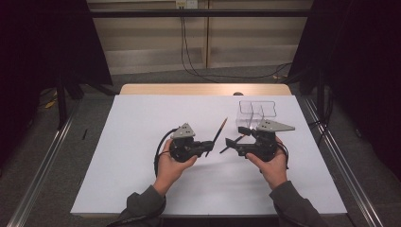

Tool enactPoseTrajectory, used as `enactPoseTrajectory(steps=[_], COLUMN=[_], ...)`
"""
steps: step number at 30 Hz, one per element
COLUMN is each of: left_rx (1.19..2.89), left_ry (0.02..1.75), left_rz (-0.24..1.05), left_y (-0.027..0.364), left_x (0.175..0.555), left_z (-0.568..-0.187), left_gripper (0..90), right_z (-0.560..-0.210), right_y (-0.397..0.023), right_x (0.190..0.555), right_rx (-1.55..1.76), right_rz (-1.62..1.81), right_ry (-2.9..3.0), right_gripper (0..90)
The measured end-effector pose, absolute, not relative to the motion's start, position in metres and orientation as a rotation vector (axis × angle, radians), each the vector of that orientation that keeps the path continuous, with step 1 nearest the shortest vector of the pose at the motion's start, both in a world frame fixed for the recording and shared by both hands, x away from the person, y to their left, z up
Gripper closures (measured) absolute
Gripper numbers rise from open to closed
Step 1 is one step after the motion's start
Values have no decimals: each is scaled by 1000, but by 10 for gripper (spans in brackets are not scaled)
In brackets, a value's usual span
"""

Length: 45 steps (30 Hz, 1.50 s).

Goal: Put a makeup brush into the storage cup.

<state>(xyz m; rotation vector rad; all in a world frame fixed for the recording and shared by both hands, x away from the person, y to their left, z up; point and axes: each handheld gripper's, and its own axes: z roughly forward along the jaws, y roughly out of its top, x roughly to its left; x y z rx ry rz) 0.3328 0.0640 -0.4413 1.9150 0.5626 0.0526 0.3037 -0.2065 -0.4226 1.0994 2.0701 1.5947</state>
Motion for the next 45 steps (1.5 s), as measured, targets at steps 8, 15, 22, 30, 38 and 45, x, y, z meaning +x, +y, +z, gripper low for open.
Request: enactPoseTrajectory(steps=[8, 15, 22, 30, 38, 45], left_rx=[1937, 1929, 1932, 1920, 1915, 1900], left_ry=[555, 554, 550, 549, 556, 558], left_rz=[48, 39, 36, 25, 29, 24], left_y=[62, 61, 60, 58, 59, 58], left_x=[332, 331, 330, 329, 329, 328], left_z=[-444, -445, -446, -445, -444, -443], left_gripper=[847, 847, 847, 847, 847, 847], right_z=[-418, -415, -415, -415, -418, -418], right_y=[-196, -193, -192, -192, -191, -188], right_x=[308, 309, 310, 310, 311, 311], right_rx=[1086, 1101, 1114, 1145, 1192, 1178], right_rz=[1628, 1644, 1680, 1699, 1728, 1763], right_ry=[2085, 2073, 2067, 2059, 2056, 2061], right_gripper=[322, 406, 455, 566, 667, 720])
